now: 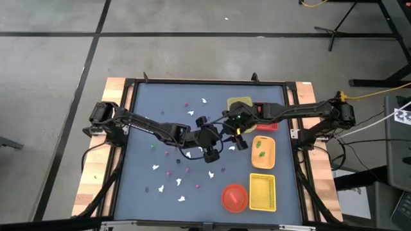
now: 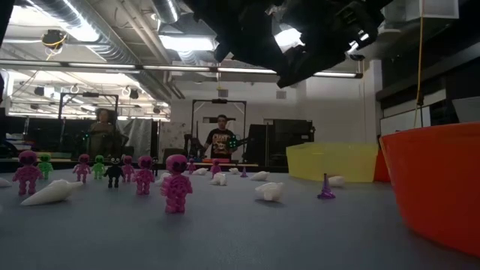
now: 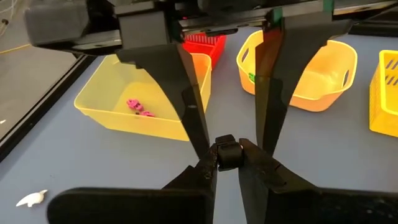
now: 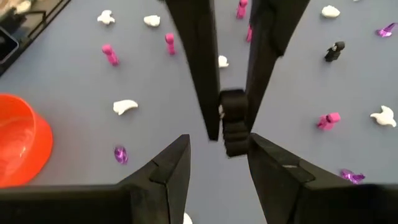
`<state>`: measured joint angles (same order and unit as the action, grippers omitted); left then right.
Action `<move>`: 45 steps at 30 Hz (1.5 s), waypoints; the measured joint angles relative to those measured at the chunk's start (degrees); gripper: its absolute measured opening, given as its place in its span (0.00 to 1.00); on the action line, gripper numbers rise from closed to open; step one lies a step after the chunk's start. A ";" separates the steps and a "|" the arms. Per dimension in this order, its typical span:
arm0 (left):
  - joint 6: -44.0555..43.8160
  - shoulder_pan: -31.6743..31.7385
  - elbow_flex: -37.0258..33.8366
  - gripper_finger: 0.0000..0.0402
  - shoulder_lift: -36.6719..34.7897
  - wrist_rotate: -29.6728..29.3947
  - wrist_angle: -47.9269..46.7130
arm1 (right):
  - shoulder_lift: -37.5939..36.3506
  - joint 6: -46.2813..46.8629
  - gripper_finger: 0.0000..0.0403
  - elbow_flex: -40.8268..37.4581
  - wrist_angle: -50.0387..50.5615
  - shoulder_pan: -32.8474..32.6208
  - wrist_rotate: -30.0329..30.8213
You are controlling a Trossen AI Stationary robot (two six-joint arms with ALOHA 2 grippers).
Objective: Sort Halloween decoration
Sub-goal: Put the black skeleton toy into the red box
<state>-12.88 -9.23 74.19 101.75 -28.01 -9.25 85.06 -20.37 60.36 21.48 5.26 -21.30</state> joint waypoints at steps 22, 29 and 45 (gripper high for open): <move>0.00 -0.02 -0.04 0.07 0.02 0.05 -0.03 | 0.02 0.65 0.23 0.00 -0.64 0.00 0.11; 0.00 -0.02 -0.04 0.07 0.02 0.05 -0.16 | 0.02 0.58 0.13 0.00 -0.44 0.00 0.11; -0.04 0.02 -0.07 0.07 0.02 1.49 -0.20 | 0.02 0.54 0.08 0.00 -0.31 0.00 0.83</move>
<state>-12.93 -9.21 74.13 101.78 -26.53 -9.45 85.08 -19.84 60.36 21.17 5.26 -20.47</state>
